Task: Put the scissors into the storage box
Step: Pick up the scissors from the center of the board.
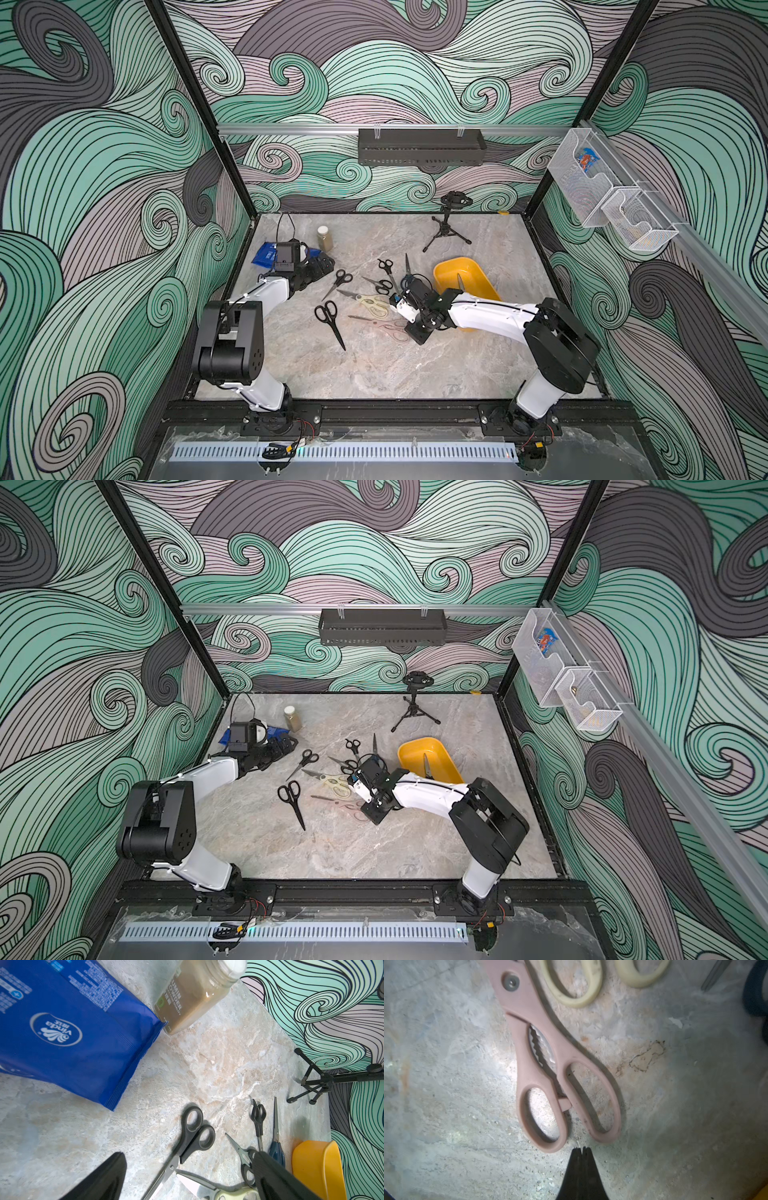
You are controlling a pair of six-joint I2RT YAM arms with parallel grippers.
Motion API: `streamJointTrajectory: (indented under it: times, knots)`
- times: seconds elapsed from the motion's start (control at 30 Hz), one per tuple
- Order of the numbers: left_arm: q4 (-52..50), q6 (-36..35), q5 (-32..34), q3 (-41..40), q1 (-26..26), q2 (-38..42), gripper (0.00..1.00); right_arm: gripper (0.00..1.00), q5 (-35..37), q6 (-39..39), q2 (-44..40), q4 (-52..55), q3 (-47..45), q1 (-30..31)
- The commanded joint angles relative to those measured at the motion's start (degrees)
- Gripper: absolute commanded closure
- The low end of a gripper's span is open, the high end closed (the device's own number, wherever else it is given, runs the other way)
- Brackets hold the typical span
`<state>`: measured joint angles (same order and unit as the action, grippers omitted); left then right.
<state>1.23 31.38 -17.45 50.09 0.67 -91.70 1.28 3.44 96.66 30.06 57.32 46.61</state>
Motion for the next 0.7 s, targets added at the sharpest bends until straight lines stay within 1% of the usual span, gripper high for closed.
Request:
streamJointTrajectory:
  times: [0.0, 0.07, 0.13, 0.17, 0.23, 0.37, 0.67]
  knots:
    - [0.43, 0.31, -1.02, -0.34, 0.01, -0.4, 0.02, 0.95, -1.04, -0.4, 0.62, 1.99, 3.3, 1.65]
    - [0.31, 0.33, -1.0, -0.27, -0.01, -0.11, 0.02, 0.85, -1.08, -0.5, 1.21, 2.57, 4.29, 2.65]
    - [0.17, 0.35, -1.1, -0.16, -0.05, 0.18, 0.01, 0.69, -1.17, -0.76, 2.34, 3.35, 5.49, 3.8]
    - [-0.04, 0.55, -1.26, -0.1, -0.05, 0.3, 0.01, 0.66, -1.19, -1.02, 3.0, 3.78, 6.13, 4.42]
    - [-0.7, 0.69, -1.75, 0.1, -0.02, 0.73, 0.01, 0.62, -0.84, -1.82, 4.23, 4.28, 7.04, 5.34]
    - [-0.89, 1.79, -3.07, 0.19, -0.05, 2.02, 0.01, 0.62, -0.63, -3.2, 6.35, 5.76, 8.86, 6.74]
    - [-0.16, 3.74, -5.07, 0.32, -0.04, 2.23, 0.01, 0.7, 1.92, -2.97, 10.44, 8.8, 11.71, 8.32]
